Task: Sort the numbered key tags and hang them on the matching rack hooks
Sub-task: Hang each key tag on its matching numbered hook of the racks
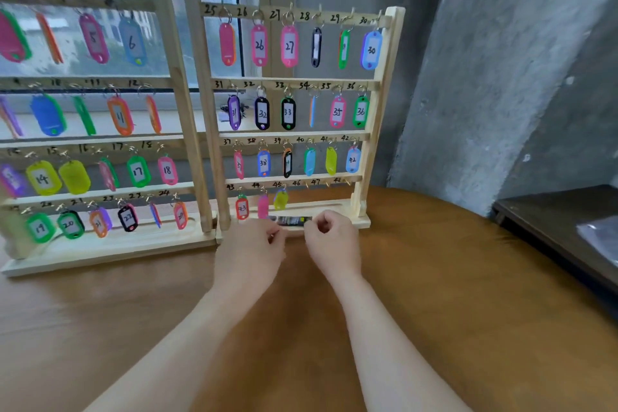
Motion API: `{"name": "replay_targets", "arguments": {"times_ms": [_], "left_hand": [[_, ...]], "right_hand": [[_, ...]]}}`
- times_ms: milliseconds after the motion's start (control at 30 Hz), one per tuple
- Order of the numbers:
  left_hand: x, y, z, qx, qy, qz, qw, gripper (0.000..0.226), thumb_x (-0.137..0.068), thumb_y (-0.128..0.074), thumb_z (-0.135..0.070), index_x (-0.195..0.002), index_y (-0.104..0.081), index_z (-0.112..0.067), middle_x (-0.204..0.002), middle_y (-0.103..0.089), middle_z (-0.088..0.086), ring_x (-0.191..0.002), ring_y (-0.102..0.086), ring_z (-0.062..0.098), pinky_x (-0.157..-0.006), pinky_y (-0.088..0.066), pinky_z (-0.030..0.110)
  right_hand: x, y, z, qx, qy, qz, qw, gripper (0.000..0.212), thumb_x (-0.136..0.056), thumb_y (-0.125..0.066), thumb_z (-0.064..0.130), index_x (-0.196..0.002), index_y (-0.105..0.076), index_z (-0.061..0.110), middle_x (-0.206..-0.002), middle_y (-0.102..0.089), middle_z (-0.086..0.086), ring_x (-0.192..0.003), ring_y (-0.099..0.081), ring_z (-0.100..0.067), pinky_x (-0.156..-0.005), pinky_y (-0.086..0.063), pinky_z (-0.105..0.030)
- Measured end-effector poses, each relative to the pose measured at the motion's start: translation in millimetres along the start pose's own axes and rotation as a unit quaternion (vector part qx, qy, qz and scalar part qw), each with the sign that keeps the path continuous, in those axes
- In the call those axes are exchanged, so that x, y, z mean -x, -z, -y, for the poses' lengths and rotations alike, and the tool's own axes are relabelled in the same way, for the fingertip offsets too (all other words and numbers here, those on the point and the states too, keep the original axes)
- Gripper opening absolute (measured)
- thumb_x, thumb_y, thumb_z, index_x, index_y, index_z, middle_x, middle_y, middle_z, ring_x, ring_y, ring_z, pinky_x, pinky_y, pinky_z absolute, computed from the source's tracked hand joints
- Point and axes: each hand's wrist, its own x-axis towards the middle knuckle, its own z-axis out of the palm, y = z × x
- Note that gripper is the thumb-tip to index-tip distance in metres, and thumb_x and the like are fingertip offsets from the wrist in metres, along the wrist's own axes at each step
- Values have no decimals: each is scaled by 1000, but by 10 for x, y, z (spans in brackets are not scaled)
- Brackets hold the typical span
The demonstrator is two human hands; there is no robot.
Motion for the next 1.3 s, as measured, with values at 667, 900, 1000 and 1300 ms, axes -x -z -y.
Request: {"name": "replay_targets", "arguments": {"times_ms": [667, 900, 1000, 1300], "left_hand": [[2327, -389, -637, 62, -339, 245, 906, 36, -99, -41, -59, -102, -66, -33, -96, -62, -15, -93, -49, 3, -91, -37, 30], [2520, -528, -912, 72, -315, 278, 905, 45, -92, -55, -62, -121, -60, -29, -94, -47, -18, -94, -42, 4, -92, -33, 30], [2510, -564, -1021, 69, -315, 283, 903, 44, -92, -58, -60, -122, -61, -28, -92, -45, -17, -92, -39, 6, -88, -30, 30], [2324, -606, -983, 130, -251, 320, 904, 11, -94, -66, -38, -101, -68, -30, -91, -60, -13, -89, -48, 4, -91, -35, 28]], "right_hand": [[2729, 2625, -327, 343, 1, 15, 939, 20, -85, -71, 41, -71, -60, 31, -67, -62, 19, -61, -60, -8, -54, -50, -31], [3051, 2663, -567, 333, -85, 18, 939, 35, -77, -81, 31, -93, -56, 50, -69, -64, 19, -61, -60, -10, -59, -53, -32], [3037, 2613, -577, 324, -90, 31, 941, 27, -75, -83, 33, -85, -60, 44, -71, -64, 20, -59, -61, -10, -58, -54, -33], [2922, 2470, -510, 340, -101, 52, 934, 20, -76, -79, 51, -73, -62, 42, -77, -61, 32, -69, -62, -3, -63, -52, -25]]}}
